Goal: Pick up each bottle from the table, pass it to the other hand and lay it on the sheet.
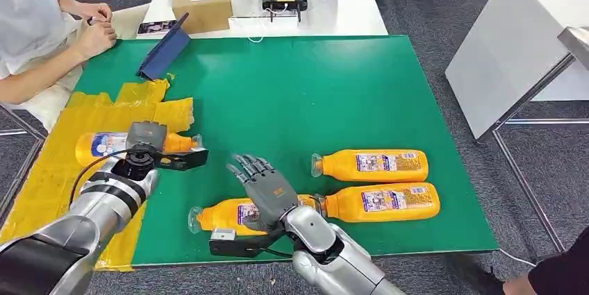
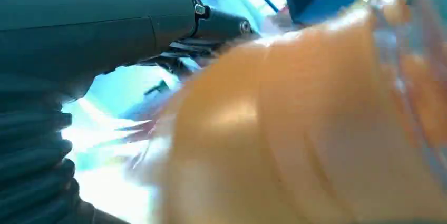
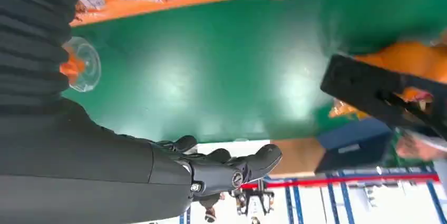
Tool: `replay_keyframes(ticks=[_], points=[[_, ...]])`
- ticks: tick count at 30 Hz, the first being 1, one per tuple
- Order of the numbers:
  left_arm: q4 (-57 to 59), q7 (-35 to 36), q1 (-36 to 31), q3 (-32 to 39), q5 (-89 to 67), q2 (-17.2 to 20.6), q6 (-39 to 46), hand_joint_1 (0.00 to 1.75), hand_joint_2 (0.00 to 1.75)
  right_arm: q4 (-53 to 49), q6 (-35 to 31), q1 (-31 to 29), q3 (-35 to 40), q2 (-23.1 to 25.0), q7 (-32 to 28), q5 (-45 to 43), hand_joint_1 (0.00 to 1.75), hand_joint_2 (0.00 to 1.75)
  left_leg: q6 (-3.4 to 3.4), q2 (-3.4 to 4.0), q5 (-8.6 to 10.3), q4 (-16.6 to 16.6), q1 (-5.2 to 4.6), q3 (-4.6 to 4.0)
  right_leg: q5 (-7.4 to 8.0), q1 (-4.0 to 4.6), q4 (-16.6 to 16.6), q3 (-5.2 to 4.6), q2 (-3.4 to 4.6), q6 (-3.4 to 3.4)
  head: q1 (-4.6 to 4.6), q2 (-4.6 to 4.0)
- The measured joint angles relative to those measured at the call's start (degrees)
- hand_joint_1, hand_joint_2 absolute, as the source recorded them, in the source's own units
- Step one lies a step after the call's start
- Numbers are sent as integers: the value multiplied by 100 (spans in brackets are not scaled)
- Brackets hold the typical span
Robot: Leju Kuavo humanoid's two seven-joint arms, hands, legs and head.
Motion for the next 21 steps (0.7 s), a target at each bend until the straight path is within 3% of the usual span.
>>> replay_keyframes(ticks=[15,19,21], points=[[11,-994,140,584,786,-256,785,0,175,381,304,-175,4,85,357,179,0,175,-1,2,1,0,0,8,1,0,-1,6,1,0,0,0],[-428,-2552,401,977,2354,-408,1595,0,175,433,420,-174,4,61,429,236,0,175,-1,0,1,1,0,18,1,-2,-3,16,-1,0,-2,0],[-1182,-3433,761,1259,3783,-531,1520,0,175,499,503,-180,7,39,437,254,0,175,0,5,-1,0,-2,25,1,-3,-3,25,5,0,2,0]])
